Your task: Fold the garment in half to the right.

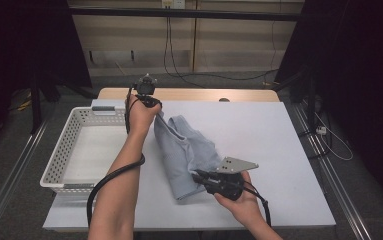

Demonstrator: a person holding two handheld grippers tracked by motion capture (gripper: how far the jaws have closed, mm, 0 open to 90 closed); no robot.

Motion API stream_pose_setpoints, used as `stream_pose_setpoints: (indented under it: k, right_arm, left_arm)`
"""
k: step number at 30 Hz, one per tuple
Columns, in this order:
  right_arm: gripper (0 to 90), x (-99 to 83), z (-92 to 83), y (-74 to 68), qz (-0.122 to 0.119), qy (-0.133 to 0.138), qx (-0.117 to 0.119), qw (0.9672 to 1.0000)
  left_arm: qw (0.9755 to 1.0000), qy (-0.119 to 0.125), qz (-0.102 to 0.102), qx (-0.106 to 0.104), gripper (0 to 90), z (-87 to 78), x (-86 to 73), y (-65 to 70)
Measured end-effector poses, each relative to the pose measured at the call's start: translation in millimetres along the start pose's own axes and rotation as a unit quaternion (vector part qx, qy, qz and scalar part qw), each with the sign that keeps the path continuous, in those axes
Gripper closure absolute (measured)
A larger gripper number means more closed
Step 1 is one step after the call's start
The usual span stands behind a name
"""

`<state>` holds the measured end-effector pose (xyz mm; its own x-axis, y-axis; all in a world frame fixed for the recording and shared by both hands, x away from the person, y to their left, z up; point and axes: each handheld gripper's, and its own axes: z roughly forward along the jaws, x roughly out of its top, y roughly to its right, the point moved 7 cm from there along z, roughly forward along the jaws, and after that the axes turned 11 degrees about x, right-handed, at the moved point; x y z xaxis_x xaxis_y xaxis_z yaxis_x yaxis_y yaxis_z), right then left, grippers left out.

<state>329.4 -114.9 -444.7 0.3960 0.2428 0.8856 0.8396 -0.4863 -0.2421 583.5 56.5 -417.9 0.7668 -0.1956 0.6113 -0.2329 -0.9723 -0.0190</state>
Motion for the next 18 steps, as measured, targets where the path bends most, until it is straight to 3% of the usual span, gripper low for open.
stream_pose_setpoints:
  k: [18]
  right_arm:
    - [80.9, -7.7, -6.0, 7.9, 0.004, 0.001, -0.011, 0.9999]
  left_arm:
    - [0.9998, 0.008, 0.012, -0.015, 69.3, 3.9, 1.3, 6.7]
